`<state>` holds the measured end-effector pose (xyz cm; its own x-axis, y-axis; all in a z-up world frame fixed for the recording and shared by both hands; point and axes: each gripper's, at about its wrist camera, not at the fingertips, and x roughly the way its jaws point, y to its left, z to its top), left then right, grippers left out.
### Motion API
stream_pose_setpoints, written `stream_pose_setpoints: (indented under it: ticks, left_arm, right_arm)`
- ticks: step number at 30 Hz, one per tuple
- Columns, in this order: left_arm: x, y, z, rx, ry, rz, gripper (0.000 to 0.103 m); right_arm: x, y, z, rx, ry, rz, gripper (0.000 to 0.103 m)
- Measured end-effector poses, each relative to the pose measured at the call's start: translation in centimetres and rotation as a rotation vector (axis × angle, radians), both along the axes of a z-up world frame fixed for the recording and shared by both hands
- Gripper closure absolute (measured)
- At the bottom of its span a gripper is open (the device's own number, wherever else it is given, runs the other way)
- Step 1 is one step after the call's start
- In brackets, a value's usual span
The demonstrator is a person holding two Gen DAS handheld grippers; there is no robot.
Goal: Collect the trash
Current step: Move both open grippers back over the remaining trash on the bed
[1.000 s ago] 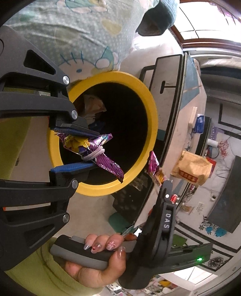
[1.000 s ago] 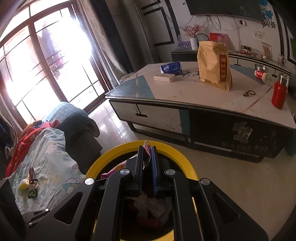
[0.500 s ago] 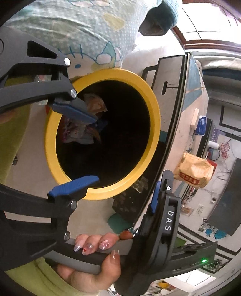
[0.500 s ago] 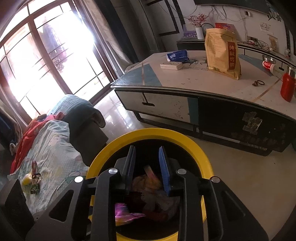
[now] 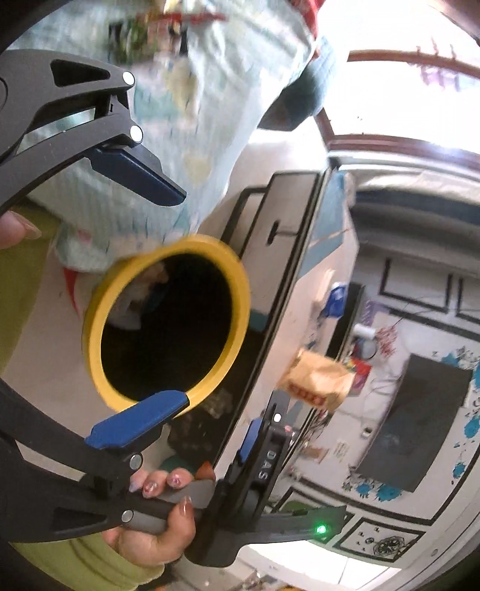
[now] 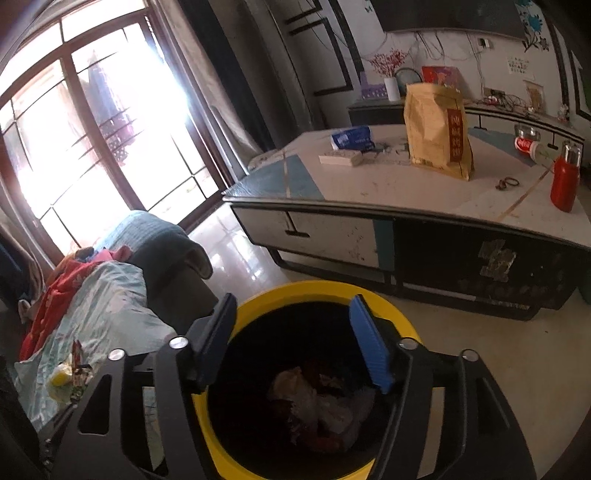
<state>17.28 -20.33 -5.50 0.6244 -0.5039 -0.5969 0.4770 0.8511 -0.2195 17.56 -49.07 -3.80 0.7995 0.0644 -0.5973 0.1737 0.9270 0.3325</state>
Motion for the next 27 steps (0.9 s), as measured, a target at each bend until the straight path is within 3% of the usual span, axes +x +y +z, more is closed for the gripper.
stream_pose_setpoints:
  ticks: [6, 19, 27]
  left_arm:
    - [-1.1, 3.3, 1.4, -0.002, -0.051, 0.068, 0.011]
    - [-3.9, 9.2, 4.6, -0.102, -0.110, 0.183, 0.011]
    - [-5.4, 12.0, 5.6, -0.099, -0.159, 0.254, 0.011]
  right_arm:
    - [-0.5, 2.3, 1.6, -0.024, -0.042, 0.045, 0.033]
    - [-1.3, 8.0, 3.6, -0.064, -0.067, 0.174, 0.026]
    - [-2.4, 11.5, 5.1, -0.089, -0.093, 0.255, 0.021]
